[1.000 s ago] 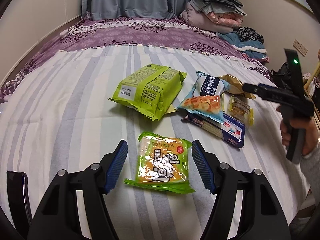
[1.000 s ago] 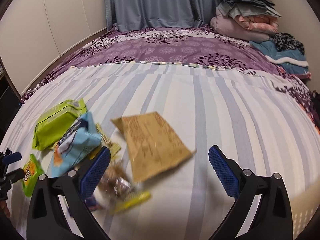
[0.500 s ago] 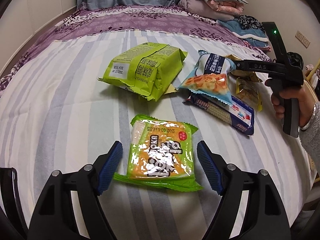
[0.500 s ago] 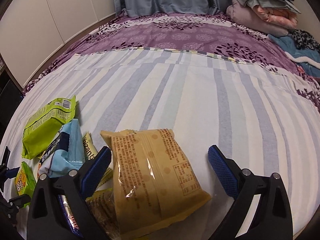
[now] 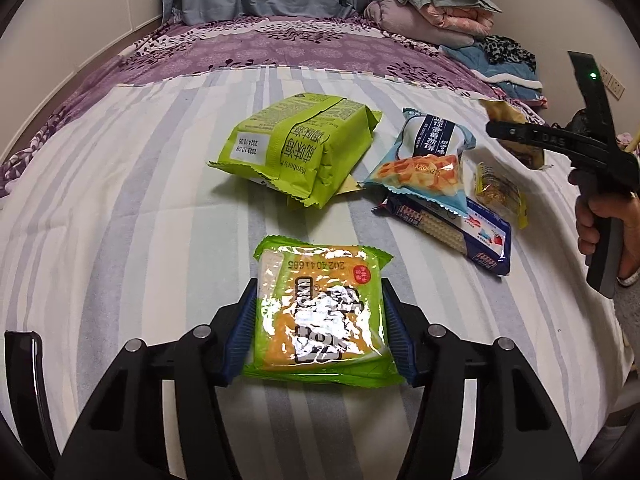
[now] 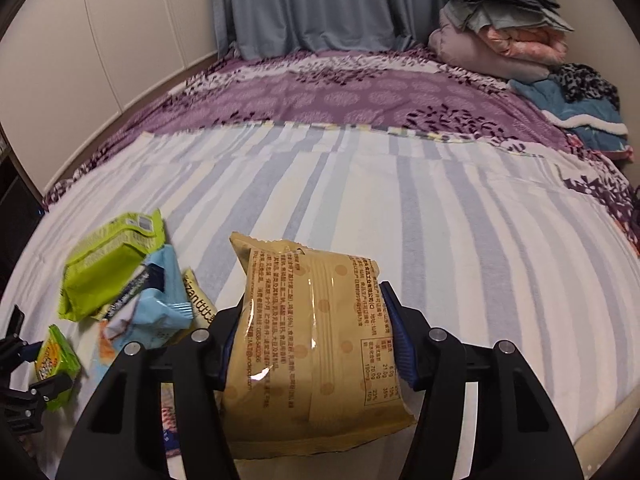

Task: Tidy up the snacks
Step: 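Carry the kraft paper pack with the right tool into the basket and release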

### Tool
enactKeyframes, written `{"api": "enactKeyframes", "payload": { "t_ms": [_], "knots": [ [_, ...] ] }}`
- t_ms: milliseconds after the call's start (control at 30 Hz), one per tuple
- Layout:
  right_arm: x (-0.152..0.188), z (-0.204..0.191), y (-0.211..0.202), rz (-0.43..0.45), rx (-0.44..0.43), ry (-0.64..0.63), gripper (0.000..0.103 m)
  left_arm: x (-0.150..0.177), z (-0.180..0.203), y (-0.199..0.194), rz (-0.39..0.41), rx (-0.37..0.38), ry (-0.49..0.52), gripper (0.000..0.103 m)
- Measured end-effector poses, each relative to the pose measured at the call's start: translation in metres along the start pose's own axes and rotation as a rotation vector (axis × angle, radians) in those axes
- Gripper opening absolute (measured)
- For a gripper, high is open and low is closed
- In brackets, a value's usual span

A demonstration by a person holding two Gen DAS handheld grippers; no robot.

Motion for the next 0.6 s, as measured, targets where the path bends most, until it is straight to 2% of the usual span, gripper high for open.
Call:
{"api": "enactKeyframes", "payload": {
  "t_ms": [300,600],
  "knots": [
    [0.021,0.02,-0.059,0.083,-0.006,0.112,0.059,-0.006,0.015,-0.029,0.056,0.003,0.025,0.059],
    [0.051,0.047,-0.126,0.167,0.024,0.197,0.059,-0.01,0.042,-0.053,0.103,0.016,0.07,0.059]
  ]
}}
Point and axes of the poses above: each gripper's, at about its wrist camera, not at the fingertips, and y roughly the way its jaws point, z to its right, x to its underside, the point moved 2 cm from there along y, roughly the way its jaws point, and after that the axes turned 7 degrees about -z, right-handed, at the moved point
